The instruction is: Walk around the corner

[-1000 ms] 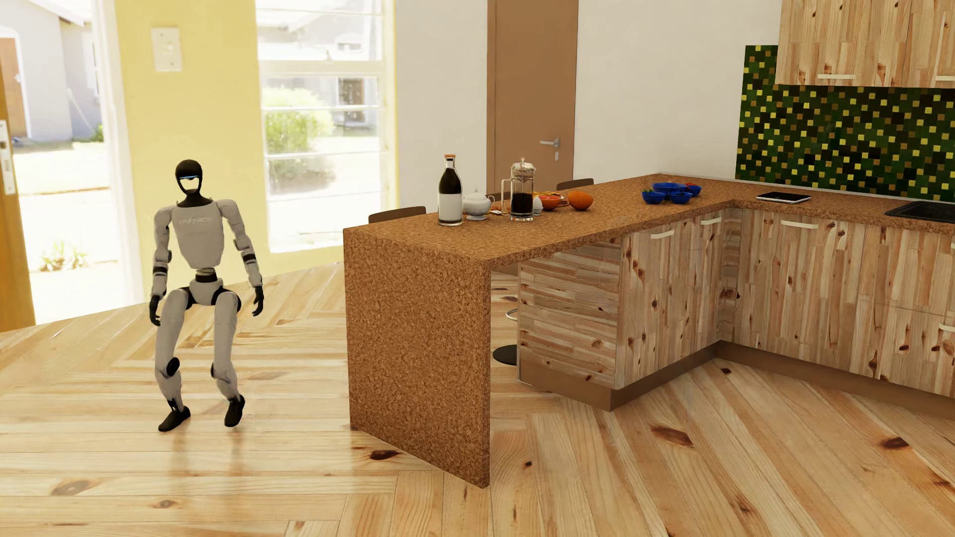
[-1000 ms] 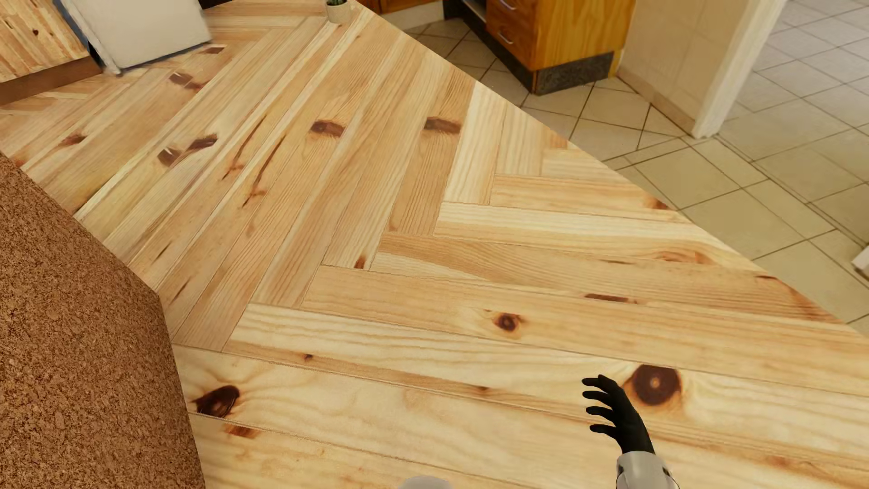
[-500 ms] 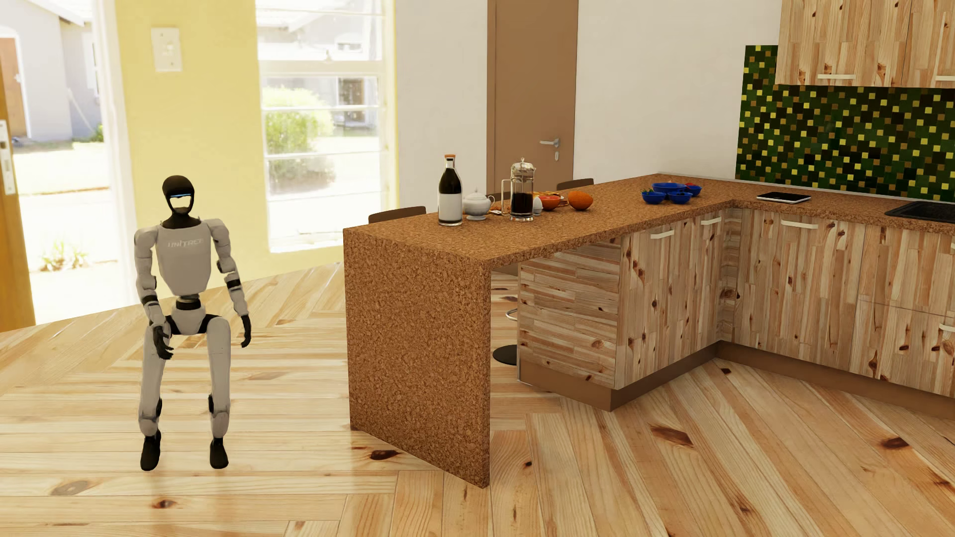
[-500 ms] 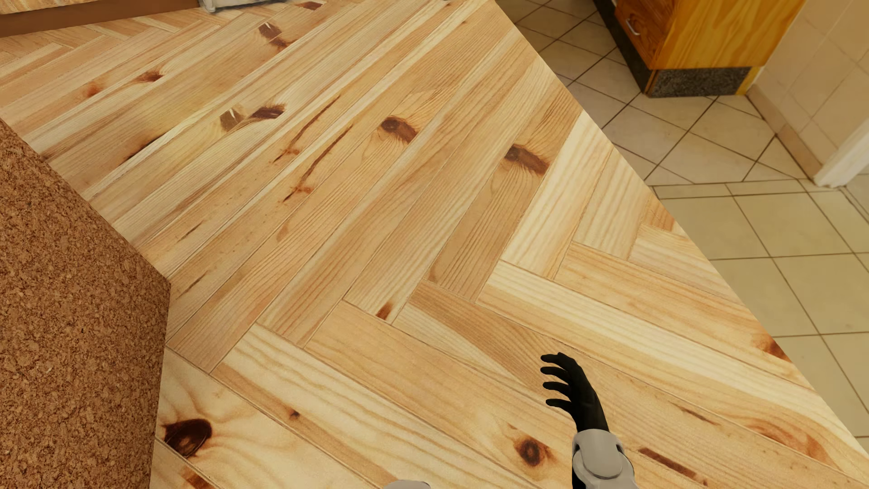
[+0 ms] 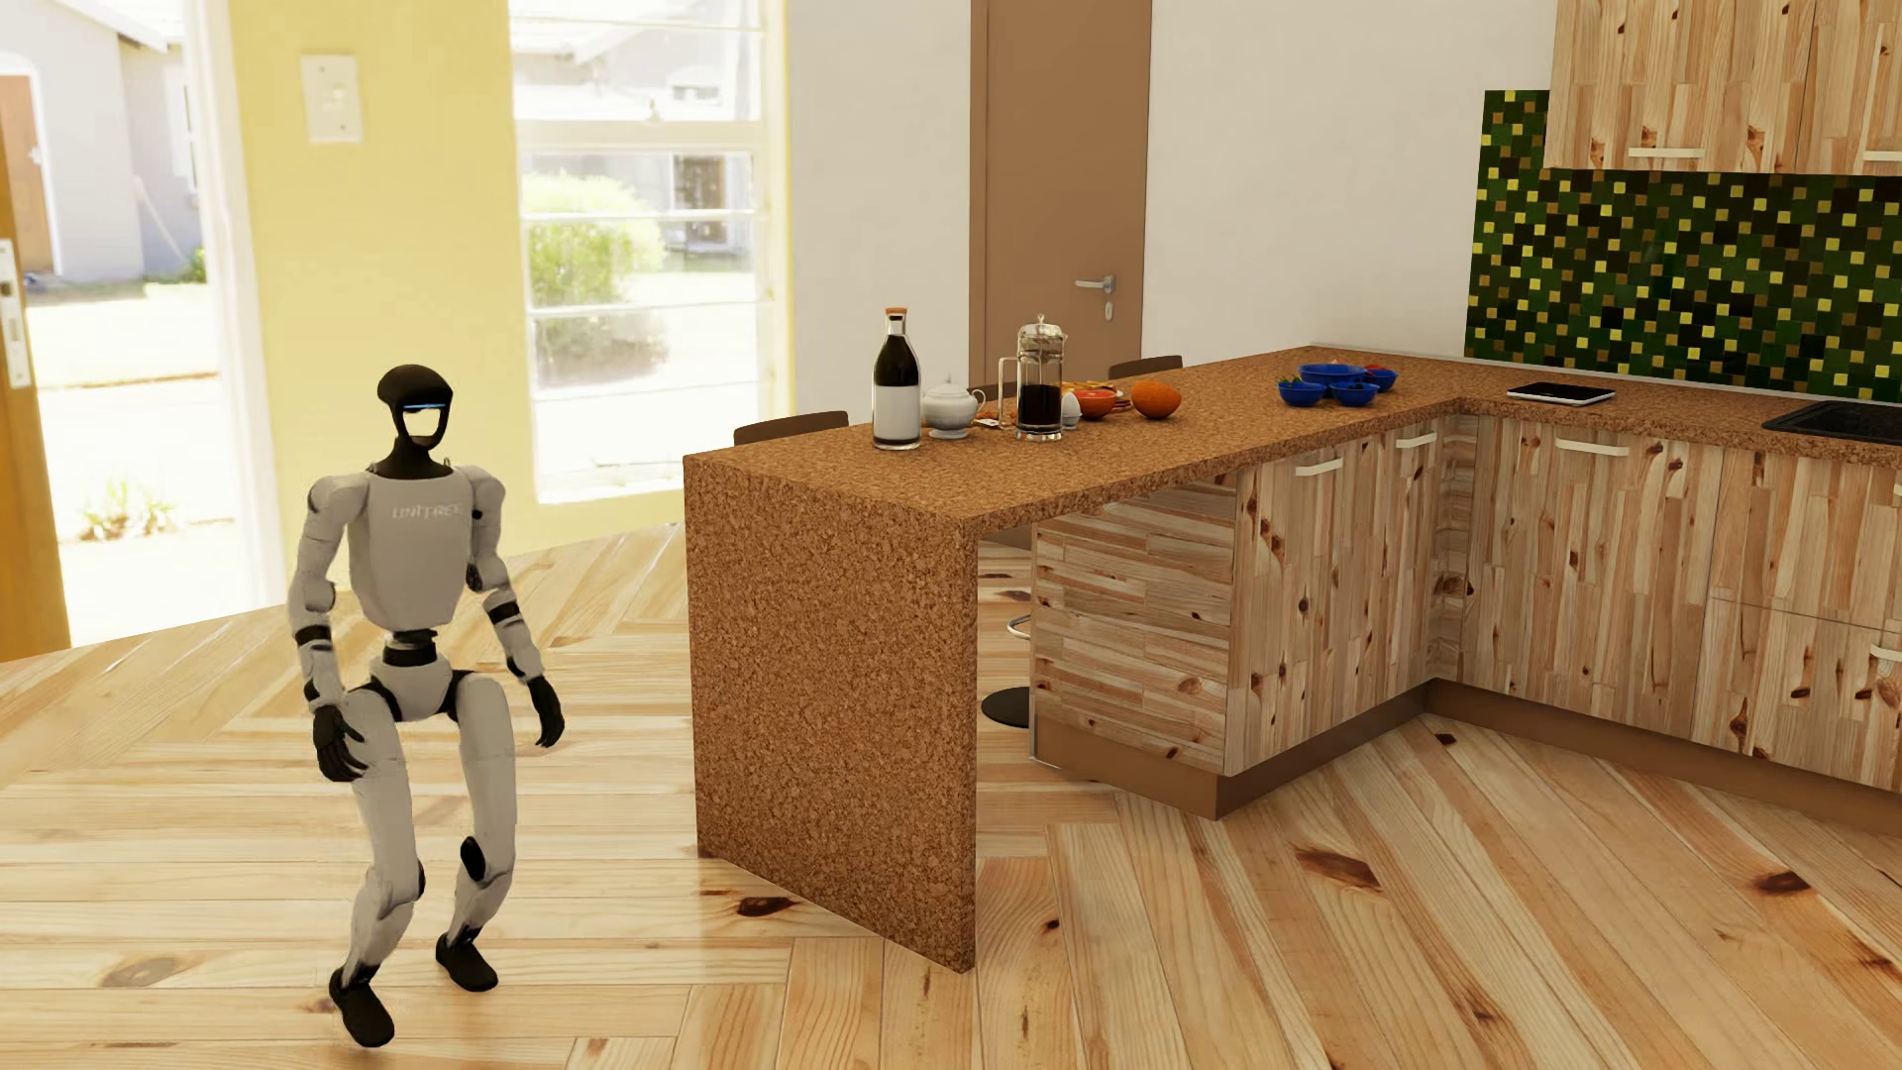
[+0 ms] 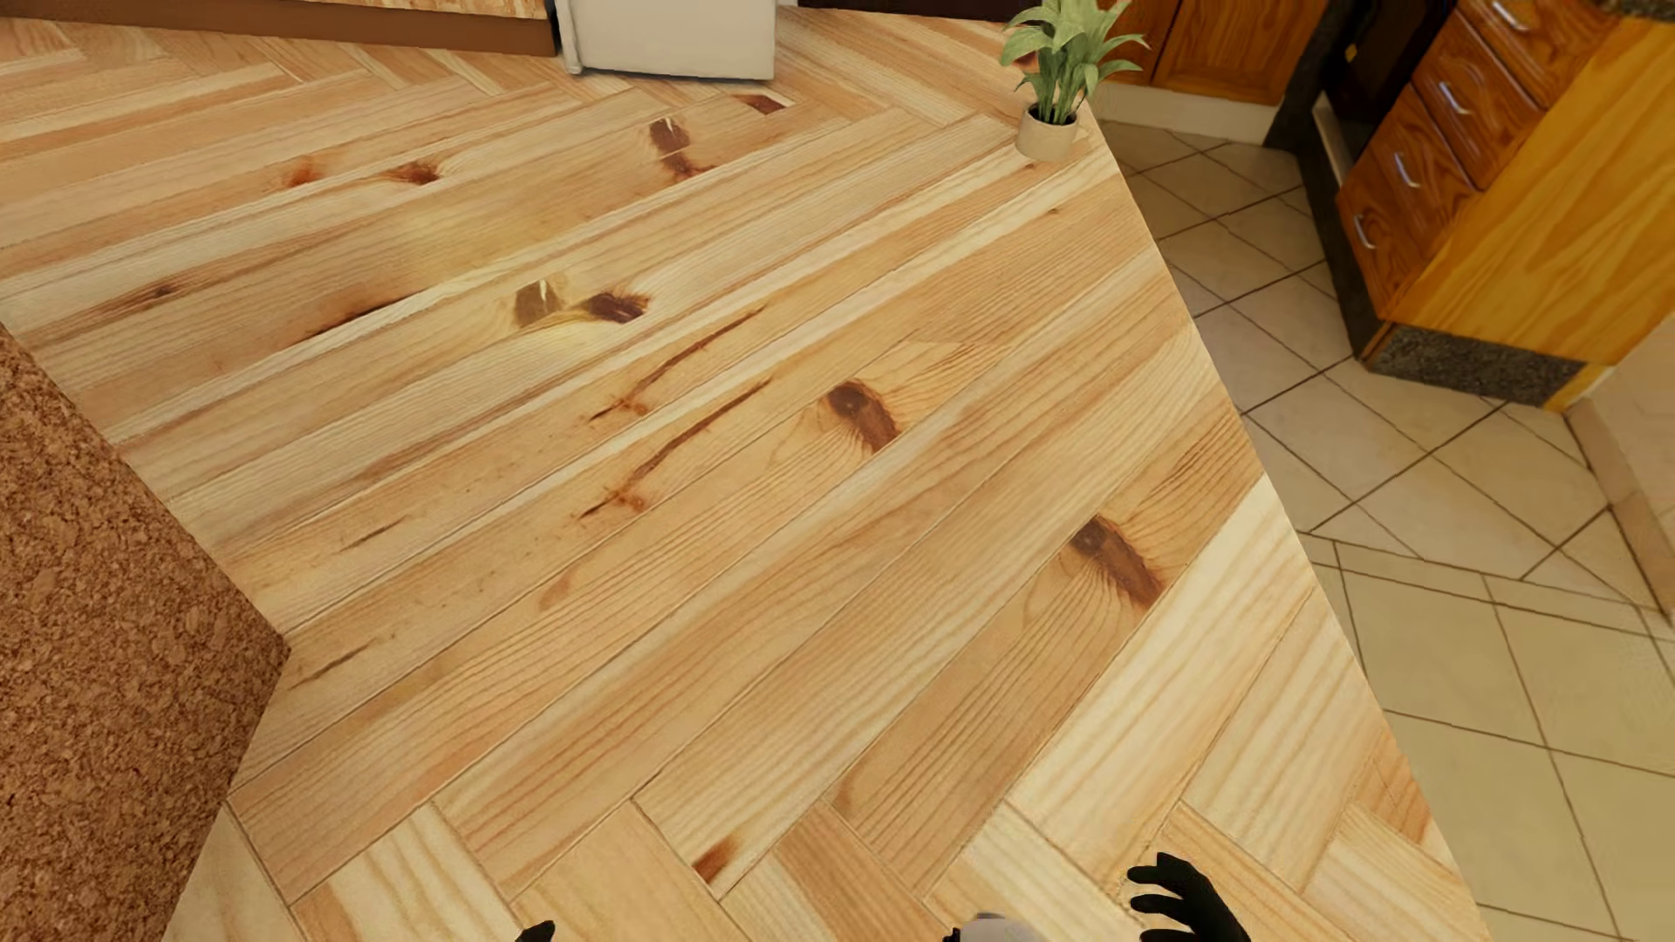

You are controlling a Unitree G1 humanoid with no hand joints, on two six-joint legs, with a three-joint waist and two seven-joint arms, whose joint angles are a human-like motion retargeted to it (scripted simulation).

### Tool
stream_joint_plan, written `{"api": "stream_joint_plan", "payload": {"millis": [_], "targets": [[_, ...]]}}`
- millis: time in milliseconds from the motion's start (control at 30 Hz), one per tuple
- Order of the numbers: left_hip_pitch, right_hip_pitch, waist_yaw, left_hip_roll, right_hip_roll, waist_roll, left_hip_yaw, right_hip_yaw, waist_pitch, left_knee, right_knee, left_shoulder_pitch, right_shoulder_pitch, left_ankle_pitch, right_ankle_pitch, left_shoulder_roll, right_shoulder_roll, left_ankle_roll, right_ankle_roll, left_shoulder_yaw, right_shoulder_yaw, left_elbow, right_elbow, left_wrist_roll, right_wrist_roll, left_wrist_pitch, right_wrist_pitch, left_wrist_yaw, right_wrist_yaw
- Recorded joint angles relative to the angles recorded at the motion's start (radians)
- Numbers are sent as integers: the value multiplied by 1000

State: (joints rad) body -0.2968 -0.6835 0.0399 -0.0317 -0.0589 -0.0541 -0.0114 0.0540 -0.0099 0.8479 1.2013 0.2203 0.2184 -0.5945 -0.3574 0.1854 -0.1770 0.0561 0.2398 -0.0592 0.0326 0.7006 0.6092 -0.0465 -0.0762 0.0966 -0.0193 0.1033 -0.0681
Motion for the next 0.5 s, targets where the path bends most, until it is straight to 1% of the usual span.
{"api": "stream_joint_plan", "payload": {"millis": [33,67,100,133,167,200,233,267,300,333,367,400,433,467,500], "targets": [[69,-20,-13,-9,-8,-26,-28,-17,12,-51,-76,-40,48,-9,-24,-36,-23,-3,19,-10,-20,-47,-19,22,-13,-5,45,5,10],[100,-35,-15,-20,-16,-59,-44,-30,28,-31,-156,-84,61,3,-7,-44,-19,-18,22,-26,-36,-67,-26,47,-17,-13,71,-4,12],[52,7,1,-38,-37,-79,-54,-33,46,126,-360,-116,59,59,-10,-63,-26,22,25,-7,-36,-100,7,67,-7,-15,44,-24,6],[-46,53,64,-17,-51,-41,-27,-76,75,351,-373,-113,21,230,129,-53,-76,55,-24,-19,-32,-107,64,66,26,-20,-7,-62,-13],[-144,98,108,18,-64,10,23,-117,96,453,-361,-71,-26,314,79,-28,-106,50,-134,-10,-29,-82,39,54,65,-31,-32,-108,-42],[-206,150,156,62,-75,58,70,-149,104,420,-358,-2,-86,248,31,6,-90,37,-221,27,-6,-70,13,44,96,-30,-49,-152,-74],[-241,211,212,102,-77,113,83,-180,88,326,-379,53,-142,141,-5,17,-52,27,-163,62,38,-76,-21,45,109,-10,-46,-163,-96],[-254,244,238,119,-88,152,75,-195,57,185,-357,105,-195,79,-60,24,-1,2,-111,55,82,-69,-59,48,106,13,-37,-145,-103],[-212,240,241,100,-108,175,69,-166,50,125,-234,134,-239,94,-75,14,34,-28,-118,13,114,-28,-51,45,84,36,-42,-106,-93],[-164,173,209,71,-99,174,50,-94,55,127,-43,109,-236,54,54,19,60,-28,-146,-50,127,25,-15,28,54,58,-61,-70,-69],[-112,110,174,48,-65,148,37,-30,57,106,28,85,-182,24,129,14,68,-32,-172,-66,99,24,10,2,21,76,-78,-40,-36],[-62,66,130,24,-45,107,21,0,54,80,-66,59,-101,-5,54,-10,47,-39,-190,-34,56,-49,20,-24,-14,92,-91,-15,-3],[-49,73,107,4,-48,74,5,6,54,136,-245,15,-38,-20,-16,-54,-1,-34,-177,-6,23,-102,43,-44,-36,85,-101,4,17],[-83,108,110,9,-54,78,-17,-19,46,263,-241,-20,-4,22,-55,-79,-66,-11,-98,-2,12,-95,56,-60,-37,57,-88,-4,21],[-128,163,124,29,-67,90,4,-60,36,366,-253,-23,7,121,-98,-85,-95,44,-105,-12,5,-63,45,-67,-17,22,-53,-40,3]]}}
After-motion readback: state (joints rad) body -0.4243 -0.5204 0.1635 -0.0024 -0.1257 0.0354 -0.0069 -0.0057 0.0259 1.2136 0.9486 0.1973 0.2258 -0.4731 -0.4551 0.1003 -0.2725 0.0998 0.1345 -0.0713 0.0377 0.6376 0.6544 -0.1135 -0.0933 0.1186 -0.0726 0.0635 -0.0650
